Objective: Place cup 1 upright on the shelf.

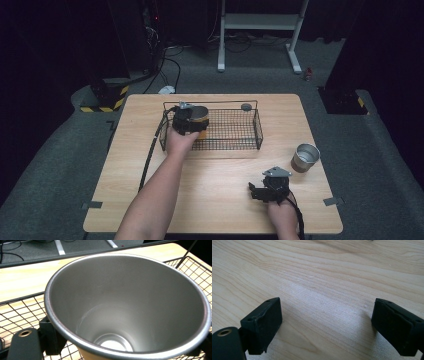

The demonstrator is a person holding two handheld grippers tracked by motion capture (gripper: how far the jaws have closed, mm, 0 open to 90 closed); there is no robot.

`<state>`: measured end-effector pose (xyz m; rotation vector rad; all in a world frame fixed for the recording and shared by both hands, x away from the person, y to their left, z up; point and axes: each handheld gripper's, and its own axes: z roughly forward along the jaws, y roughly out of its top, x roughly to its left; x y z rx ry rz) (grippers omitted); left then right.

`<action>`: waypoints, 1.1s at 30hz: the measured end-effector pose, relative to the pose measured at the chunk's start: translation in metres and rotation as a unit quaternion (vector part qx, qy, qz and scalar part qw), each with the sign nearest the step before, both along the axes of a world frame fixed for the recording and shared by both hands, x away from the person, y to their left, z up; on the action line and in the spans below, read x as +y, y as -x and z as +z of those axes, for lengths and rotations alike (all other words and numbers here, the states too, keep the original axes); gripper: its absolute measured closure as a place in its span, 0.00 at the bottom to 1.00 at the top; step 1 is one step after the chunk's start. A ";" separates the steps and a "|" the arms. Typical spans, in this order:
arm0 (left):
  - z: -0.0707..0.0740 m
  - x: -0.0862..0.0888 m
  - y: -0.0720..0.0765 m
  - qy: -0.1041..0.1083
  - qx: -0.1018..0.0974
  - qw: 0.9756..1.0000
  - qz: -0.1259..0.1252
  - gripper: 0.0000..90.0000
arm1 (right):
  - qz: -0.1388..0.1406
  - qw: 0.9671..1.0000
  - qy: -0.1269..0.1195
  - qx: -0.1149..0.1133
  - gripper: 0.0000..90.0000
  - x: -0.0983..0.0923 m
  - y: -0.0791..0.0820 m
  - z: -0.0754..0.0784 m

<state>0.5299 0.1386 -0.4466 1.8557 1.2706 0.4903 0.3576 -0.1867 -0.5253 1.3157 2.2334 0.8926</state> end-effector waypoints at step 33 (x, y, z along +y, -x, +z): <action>-0.014 0.001 -0.003 -0.036 0.025 0.999 0.007 0.17 | -0.004 1.000 -0.002 0.003 0.11 0.001 0.001 0.000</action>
